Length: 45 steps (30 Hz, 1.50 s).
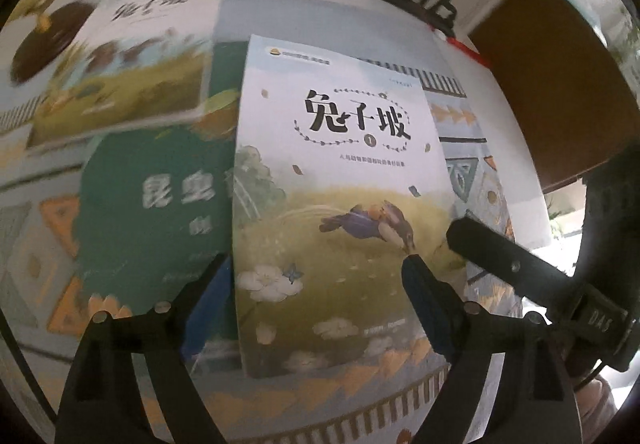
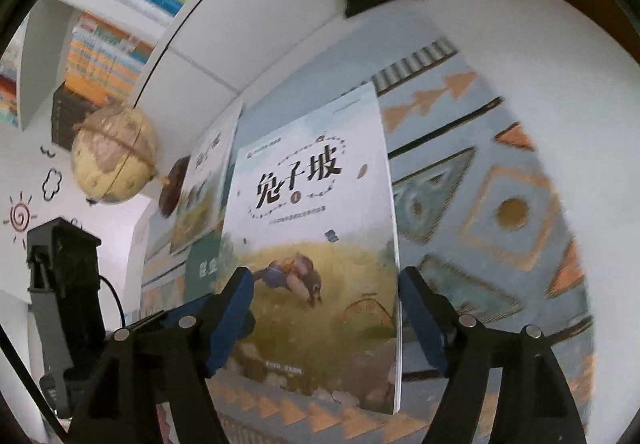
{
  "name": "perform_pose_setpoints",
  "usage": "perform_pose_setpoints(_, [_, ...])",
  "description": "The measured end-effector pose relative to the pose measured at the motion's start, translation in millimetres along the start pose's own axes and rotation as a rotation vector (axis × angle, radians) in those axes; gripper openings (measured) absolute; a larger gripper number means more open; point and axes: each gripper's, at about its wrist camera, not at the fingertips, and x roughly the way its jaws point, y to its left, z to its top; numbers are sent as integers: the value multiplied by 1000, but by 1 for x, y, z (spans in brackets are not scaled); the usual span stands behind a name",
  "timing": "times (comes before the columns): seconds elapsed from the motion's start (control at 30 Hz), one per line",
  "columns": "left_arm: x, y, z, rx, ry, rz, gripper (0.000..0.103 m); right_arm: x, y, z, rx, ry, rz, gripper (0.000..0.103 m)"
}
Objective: Organize books
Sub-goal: 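Move both grippers to the first white rabbit-cover book on the rug, then grasp the rabbit book's edge with both grippers and lift it upright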
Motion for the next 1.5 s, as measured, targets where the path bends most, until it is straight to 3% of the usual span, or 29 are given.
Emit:
perform_pose_setpoints(0.17, [-21, 29, -26, -87, 13, -29, 83, 10, 20, -20, -37, 80, 42, 78])
perform_pose_setpoints(0.4, [-38, 61, -75, -145, 35, 16, 83, 22, 51, -65, -99, 197, 90, 79])
perform_pose_setpoints(0.53, [-43, 70, -82, -142, 18, 20, 65, 29, 64, -82, -147, 220, 118, 81])
perform_pose_setpoints(0.63, [-44, 71, -81, -120, 23, 23, 62, 30, 56, -78, -96, 194, 162, 82])
perform_pose_setpoints(0.7, [-44, 72, -81, -121, 24, 26, 60, 26, 48, -71, -44, 192, 230, 76])
perform_pose_setpoints(0.77, [-45, 73, -83, -123, 21, 30, 59, 9, 48, -66, -52, 153, 350, 48])
perform_pose_setpoints(0.83, [-46, 76, -82, -139, 17, 31, 56, 5, 50, -64, -56, 170, 405, 35])
perform_pose_setpoints(0.9, [-50, 85, -83, -171, 11, 15, 48, 10, 52, -66, -105, 185, 275, 31])
perform_pose_setpoints(0.97, [-54, 95, -82, -217, -1, -21, 41, 19, 38, -67, -59, 204, 223, 22])
perform_pose_setpoints(1.03, [-52, 98, -82, -207, 3, 21, 36, 21, 24, -69, -1, 217, 261, 21])
perform_pose_setpoints(1.13, [-51, 99, -82, -194, -1, 30, 36, 22, 19, -75, 41, 250, 352, 21])
perform_pose_setpoints(1.5, [-52, 98, -84, -189, -10, 29, 36, 27, 8, -87, 103, 282, 278, 24])
